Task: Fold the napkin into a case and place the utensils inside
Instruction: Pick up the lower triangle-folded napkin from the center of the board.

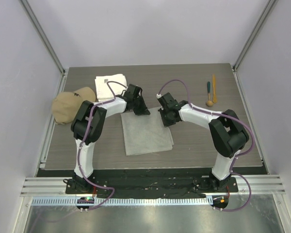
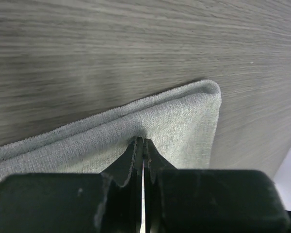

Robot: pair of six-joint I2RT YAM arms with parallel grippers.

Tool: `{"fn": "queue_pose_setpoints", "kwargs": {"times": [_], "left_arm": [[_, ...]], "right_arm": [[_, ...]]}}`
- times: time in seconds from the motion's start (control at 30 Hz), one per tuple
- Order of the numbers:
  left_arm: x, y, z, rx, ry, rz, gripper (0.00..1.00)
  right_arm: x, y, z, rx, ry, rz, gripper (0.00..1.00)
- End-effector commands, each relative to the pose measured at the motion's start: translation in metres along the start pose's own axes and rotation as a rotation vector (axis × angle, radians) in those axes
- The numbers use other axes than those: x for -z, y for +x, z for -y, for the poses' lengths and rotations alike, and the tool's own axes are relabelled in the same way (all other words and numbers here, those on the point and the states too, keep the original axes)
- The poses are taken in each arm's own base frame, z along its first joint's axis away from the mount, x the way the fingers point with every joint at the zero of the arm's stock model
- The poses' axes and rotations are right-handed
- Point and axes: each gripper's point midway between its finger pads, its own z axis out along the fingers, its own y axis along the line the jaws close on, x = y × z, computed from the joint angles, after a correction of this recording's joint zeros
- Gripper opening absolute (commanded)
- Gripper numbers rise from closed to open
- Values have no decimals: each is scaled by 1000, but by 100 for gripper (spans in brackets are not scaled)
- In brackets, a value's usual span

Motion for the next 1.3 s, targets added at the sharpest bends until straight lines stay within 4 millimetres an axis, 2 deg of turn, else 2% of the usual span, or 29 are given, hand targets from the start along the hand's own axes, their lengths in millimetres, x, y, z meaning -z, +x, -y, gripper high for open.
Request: {"fn": "queue_pose_setpoints", "kwargs": {"times": [0.0, 0.13, 0.27, 0.33, 0.37, 0.47, 0.53, 0.7, 0.73, 0.8, 0.83, 0.93, 1.17, 1.27], "left_arm": [[-12, -6, -2, 1, -16, 12, 3], [-11, -3, -10, -7, -37, 15, 3], [0, -7, -6, -33, -37, 28, 3], [8, -9, 2, -48, -16, 33, 5], [18, -13, 14, -62, 16, 44, 6], [39, -15, 33, -85, 66, 41, 9], [49, -14, 37, -101, 83, 38, 11], [70, 3, 20, -120, 38, 20, 10], [68, 16, 5, -113, 12, -5, 10], [74, 23, -4, -113, 2, 0, 9], [72, 34, -16, -109, -22, -15, 8], [73, 48, -36, -117, -64, -23, 8], [59, 71, -53, -133, -106, -32, 6], [52, 78, -55, -128, -107, -36, 5]], "right_arm": [[22, -29, -3, 1, -7, 94, 1], [23, -30, -4, -5, -17, 98, 1], [23, -29, -4, -8, -13, 99, 1], [22, -27, -3, -17, -17, 98, 1], [22, -27, -3, -27, -23, 99, 1], [22, -26, -3, -56, -51, 109, 1], [22, -27, -3, -66, -59, 116, 1], [24, -29, 0, -88, -74, 129, 1], [23, -27, 1, -90, -75, 127, 1], [24, -28, 3, -95, -78, 133, 1], [23, -26, 4, -98, -79, 131, 1], [24, -28, 6, -96, -79, 139, 1], [32, -37, 0, -99, -105, 161, 1], [37, -40, -14, -86, -149, 156, 1]]}}
